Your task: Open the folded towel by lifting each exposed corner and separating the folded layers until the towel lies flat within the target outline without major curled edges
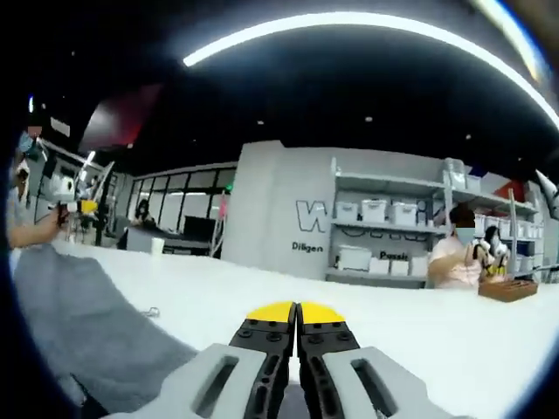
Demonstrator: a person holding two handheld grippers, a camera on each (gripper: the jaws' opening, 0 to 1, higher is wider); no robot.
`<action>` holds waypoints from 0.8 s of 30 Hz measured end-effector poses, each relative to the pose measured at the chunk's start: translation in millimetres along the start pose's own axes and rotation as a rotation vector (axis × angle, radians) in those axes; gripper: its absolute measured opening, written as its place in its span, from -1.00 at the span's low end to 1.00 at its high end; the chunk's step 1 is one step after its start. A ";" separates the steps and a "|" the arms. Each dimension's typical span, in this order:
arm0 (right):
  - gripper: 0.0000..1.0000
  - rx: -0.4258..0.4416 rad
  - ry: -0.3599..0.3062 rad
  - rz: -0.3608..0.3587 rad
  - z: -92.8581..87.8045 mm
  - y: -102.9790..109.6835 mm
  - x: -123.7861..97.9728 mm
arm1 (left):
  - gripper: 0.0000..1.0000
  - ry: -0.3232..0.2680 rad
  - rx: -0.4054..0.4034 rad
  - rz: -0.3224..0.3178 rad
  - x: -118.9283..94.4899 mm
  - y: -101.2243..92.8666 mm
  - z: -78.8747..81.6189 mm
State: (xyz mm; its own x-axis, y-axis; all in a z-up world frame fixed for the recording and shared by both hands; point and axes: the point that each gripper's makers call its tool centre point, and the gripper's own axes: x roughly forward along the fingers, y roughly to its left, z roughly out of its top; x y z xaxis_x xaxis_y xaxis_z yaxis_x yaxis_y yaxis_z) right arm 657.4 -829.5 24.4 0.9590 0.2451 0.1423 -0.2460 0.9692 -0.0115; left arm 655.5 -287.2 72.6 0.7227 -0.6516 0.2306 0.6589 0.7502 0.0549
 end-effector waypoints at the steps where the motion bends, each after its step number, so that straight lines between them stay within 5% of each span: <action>1: -1.00 0.049 0.017 0.003 -4.9 -0.3 -1.8 | -0.99 0.009 -0.009 -0.008 0.4 -0.1 -2.4; 5: -1.00 0.024 0.022 -0.007 -7.6 -2.2 -4.3 | -0.99 0.102 -0.020 0.035 -0.7 7.0 -23.8; 10: -1.00 0.038 0.046 -0.013 -16.8 -7.2 -4.2 | -0.99 0.137 0.038 0.037 6.1 -2.1 -39.4; 15: -1.00 0.066 0.087 -0.033 -29.9 -17.0 -2.5 | -0.99 0.310 0.113 0.063 7.3 1.7 -72.4; 24: -1.00 -0.002 0.267 -0.071 -67.3 -20.9 -3.3 | -0.99 0.498 0.005 0.087 -2.5 13.1 -114.1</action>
State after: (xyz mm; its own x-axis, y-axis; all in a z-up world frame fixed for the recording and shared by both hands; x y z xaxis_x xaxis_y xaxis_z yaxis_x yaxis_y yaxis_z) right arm 668.8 -848.9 -42.5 0.9771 0.1738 -0.1229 -0.1766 0.9842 -0.0123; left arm 686.2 -288.6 -38.1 0.7874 -0.5603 -0.2570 0.5918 0.8038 0.0608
